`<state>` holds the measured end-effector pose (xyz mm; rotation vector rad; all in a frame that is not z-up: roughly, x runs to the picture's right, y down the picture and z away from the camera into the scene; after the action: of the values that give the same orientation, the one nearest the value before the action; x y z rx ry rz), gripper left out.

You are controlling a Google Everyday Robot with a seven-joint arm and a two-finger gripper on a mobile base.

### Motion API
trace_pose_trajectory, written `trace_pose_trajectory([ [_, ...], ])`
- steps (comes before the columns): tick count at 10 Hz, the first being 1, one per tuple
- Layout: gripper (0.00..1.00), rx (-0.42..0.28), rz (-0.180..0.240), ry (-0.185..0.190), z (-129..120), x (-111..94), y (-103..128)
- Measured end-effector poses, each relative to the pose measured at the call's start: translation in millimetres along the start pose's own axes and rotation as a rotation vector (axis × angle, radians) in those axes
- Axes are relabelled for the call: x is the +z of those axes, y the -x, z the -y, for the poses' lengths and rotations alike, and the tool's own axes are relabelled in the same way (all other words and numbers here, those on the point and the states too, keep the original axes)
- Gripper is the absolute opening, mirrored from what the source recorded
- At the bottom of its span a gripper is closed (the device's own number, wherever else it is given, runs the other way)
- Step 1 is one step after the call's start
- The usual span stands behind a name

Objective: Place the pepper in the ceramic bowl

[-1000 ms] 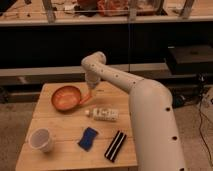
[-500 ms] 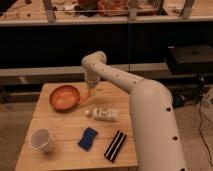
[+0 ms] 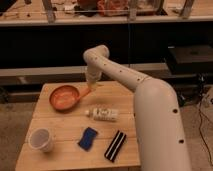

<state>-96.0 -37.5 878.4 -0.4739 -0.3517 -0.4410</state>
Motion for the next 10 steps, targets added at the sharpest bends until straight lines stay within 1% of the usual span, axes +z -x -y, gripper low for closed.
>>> trace_pose_trajectory([
  [2, 0.06, -0.029, -0.010, -0.007, 8.6, -9.9, 10.1],
  [3, 0.06, -0.040, -0.021, -0.010, 13.4, -18.2, 13.1],
  [6, 0.06, -0.070, -0.026, -0.018, 20.6, -30.2, 26.2],
  [7, 0.09, -0.075, -0.018, -0.019, 22.0, -33.2, 27.6],
  [8, 0.12, -0.080, 0.022, -0.016, 22.7, -34.7, 30.7],
  [9, 0.09, -0.079, 0.043, -0.014, 22.6, -31.9, 34.7],
  [10, 0.06, -0.079, 0.042, -0.015, 23.3, -29.1, 38.7],
])
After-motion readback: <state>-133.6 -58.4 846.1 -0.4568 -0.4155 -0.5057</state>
